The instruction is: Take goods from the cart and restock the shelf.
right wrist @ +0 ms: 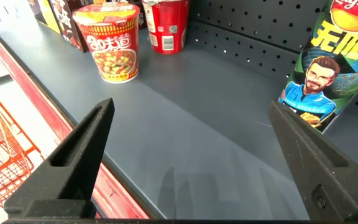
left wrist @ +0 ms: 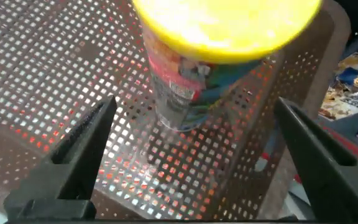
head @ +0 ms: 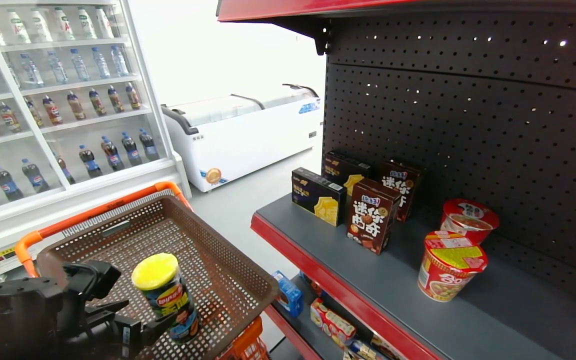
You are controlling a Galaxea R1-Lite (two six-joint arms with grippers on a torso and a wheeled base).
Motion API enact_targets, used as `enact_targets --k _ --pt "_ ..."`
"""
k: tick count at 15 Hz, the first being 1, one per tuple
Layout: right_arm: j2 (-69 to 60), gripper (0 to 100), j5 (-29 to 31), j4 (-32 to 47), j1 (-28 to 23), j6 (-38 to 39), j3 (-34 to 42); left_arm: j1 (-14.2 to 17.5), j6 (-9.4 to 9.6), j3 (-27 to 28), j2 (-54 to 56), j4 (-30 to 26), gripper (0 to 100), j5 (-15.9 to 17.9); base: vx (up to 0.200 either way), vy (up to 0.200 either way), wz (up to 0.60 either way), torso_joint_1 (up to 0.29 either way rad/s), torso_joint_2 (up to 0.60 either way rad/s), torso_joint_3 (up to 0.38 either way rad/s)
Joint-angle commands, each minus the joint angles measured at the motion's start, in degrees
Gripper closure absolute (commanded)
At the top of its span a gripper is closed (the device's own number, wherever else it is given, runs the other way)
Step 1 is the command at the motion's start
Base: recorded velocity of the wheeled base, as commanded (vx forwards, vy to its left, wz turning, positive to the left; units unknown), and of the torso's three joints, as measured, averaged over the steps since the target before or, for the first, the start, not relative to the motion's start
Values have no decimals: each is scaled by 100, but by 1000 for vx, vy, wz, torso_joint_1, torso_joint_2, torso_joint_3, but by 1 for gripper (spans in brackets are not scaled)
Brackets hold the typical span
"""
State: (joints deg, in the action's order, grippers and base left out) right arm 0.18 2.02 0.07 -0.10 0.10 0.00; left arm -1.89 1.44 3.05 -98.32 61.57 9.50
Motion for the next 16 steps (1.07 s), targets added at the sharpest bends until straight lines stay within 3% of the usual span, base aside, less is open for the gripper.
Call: enact_targets --k 1,4,11,13,14,16 --pt "-1 0 0 1 1 -1 0 -4 6 152 -618 21 0 8 0 0 0 0 0 0" --pt "-1 0 0 1 1 -1 0 -66 6 390 -1348 584 0 8 0 0 0 0 0 0" --pt "-1 0 0 1 1 -1 0 -514 50 768 -1849 593 0 17 0 0 0 0 0 0" --pt "8 0 0 1 1 -1 0 -532 67 847 -1867 593 0 184 0 0 0 0 0 0" --pt "-1 0 0 1 1 -1 0 -488 296 811 -1867 566 0 703 0 0 0 0 0 0" --pt "-1 0 -9 1 1 -1 0 -497 348 785 -1867 522 0 747 0 0 0 0 0 0"
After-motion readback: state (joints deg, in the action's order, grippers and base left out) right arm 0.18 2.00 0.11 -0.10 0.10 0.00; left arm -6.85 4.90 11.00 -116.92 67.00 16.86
